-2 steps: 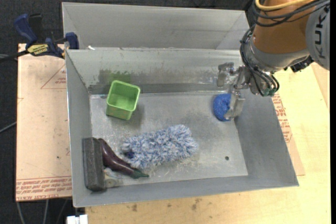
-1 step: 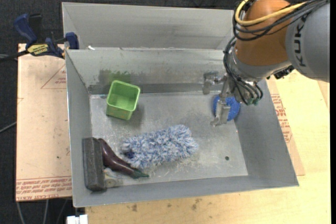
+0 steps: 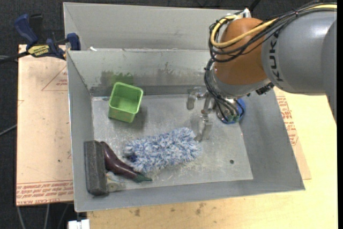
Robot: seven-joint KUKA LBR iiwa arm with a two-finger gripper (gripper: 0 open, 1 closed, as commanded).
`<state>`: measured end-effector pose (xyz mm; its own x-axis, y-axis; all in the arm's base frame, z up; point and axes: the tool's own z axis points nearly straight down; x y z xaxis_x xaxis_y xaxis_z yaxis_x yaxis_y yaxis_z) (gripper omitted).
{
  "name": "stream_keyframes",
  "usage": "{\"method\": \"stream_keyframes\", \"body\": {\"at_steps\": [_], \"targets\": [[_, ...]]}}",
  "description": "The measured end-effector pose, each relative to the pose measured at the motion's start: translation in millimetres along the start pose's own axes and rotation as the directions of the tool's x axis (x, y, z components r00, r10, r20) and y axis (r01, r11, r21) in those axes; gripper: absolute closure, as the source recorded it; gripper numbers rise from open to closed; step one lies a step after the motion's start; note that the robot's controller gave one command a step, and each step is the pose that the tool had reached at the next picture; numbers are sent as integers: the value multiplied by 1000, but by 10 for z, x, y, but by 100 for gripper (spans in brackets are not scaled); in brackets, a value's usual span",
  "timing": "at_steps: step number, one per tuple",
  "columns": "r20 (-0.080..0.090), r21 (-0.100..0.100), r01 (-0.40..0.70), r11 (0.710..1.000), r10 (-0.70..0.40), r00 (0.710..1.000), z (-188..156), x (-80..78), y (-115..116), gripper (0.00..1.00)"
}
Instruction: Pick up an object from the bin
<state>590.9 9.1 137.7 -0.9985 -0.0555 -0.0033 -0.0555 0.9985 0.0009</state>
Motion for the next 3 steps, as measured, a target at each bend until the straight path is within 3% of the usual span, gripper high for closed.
{"method": "stream_keyframes", "body": {"at_steps": [2, 3], "targets": [[-5, 4, 230, 973, -230, 973, 504, 211, -3, 0], [-2, -2, 297, 955, -297, 955, 678, 156, 691, 100]]}}
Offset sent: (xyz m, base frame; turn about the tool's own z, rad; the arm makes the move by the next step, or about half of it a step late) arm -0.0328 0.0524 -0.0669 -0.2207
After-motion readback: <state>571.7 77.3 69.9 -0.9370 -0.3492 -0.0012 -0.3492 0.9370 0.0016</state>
